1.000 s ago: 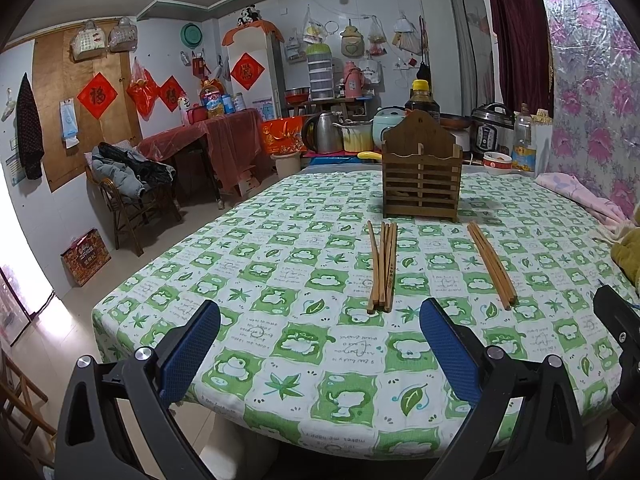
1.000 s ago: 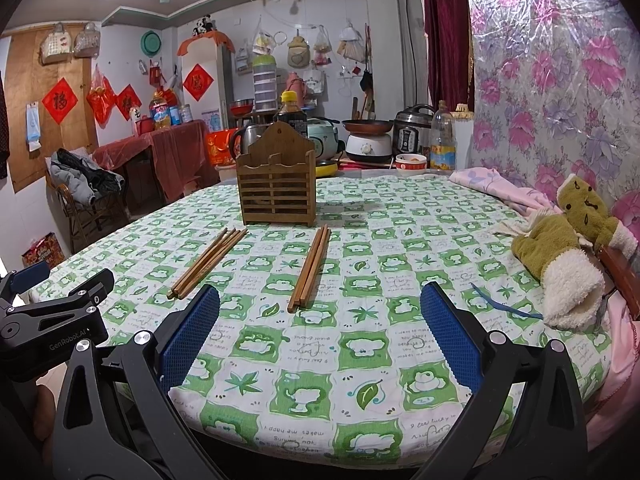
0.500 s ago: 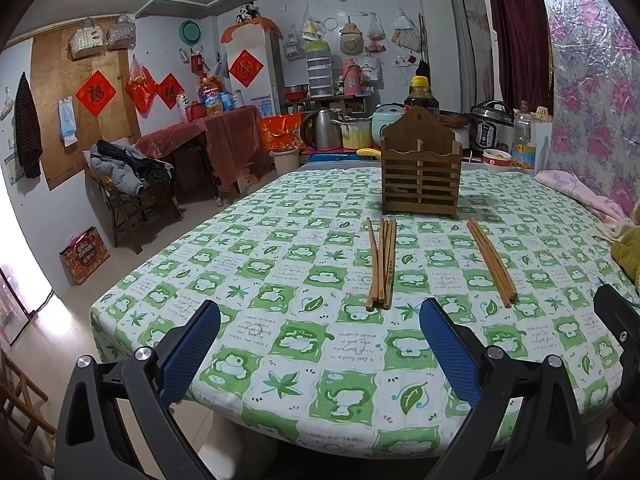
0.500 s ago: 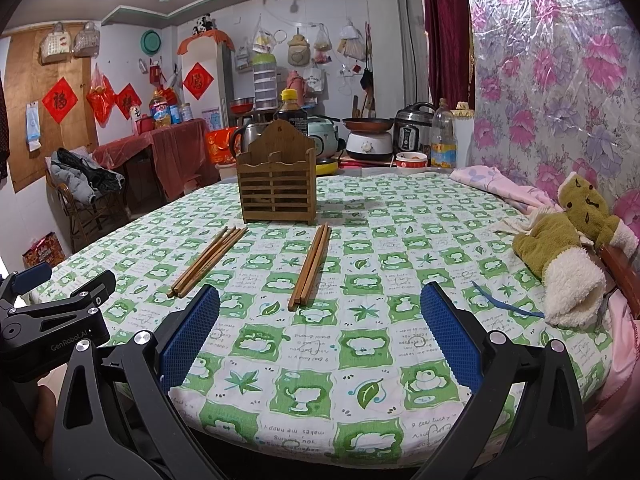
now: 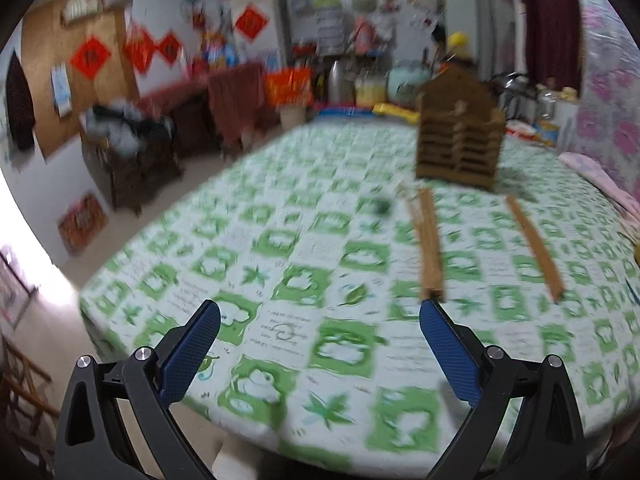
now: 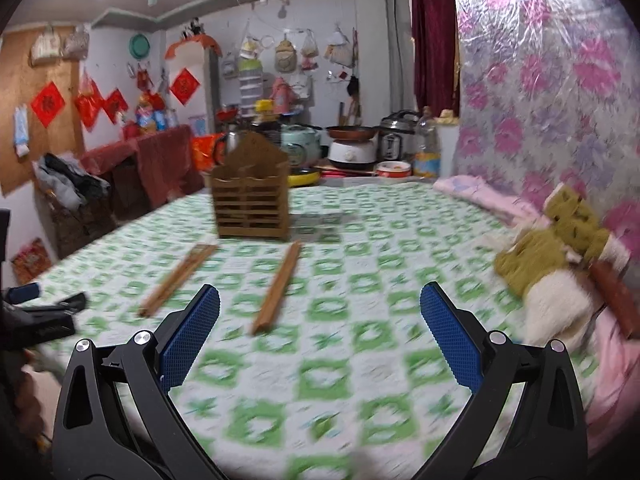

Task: Organize utensils
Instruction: 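Move the left tool toward the chopsticks while the right tool also approaches them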

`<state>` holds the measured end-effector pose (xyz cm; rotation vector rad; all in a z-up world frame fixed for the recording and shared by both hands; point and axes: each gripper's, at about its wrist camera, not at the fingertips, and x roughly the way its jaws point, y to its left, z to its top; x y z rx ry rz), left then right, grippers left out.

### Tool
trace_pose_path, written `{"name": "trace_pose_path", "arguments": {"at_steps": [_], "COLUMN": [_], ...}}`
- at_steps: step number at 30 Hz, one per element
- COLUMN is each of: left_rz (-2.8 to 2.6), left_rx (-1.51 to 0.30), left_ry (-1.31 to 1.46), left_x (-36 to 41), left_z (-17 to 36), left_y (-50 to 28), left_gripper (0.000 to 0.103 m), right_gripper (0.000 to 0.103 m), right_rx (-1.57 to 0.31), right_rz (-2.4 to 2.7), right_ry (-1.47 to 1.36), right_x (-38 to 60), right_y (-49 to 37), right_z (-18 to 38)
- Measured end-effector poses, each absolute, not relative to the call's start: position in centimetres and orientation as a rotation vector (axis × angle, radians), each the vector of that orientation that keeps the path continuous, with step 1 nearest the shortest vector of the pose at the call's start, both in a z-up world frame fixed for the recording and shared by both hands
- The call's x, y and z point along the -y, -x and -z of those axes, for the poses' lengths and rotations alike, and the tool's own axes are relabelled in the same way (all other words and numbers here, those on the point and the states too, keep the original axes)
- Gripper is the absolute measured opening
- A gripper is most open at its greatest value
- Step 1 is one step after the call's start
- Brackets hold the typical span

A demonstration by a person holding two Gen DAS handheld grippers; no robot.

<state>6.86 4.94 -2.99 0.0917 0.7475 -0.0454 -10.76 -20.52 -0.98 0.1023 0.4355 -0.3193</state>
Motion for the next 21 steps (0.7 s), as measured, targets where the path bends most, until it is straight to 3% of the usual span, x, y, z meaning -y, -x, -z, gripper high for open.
{"name": "trace_pose_path", "arguments": {"at_steps": [9, 15, 21], "left_rz": [0.14, 0.143, 0.101], "left_rx": [-0.902, -0.968, -0.989], "left_ry": [-0.14, -0.208, -0.023], "left_x": [-3.1, -1.6, -6.9], "left_z": [4.6, 5.2, 3.9], "left_y": [-8.9, -9.2, -9.4], "left_gripper": [0.097, 0.098, 0.097], "right_gripper": [0.097, 0.097, 0.097], "right_rx": [-0.667, -0.659, -0.675], "right_rz": [0.289, 0.272, 0.251], "right_ry": [-0.283, -0.315, -0.367], "right_x": [25.7, 26.1, 26.8], "right_y": [4.3, 4.9, 4.7], "right_z": [4.4, 4.4, 4.7]}}
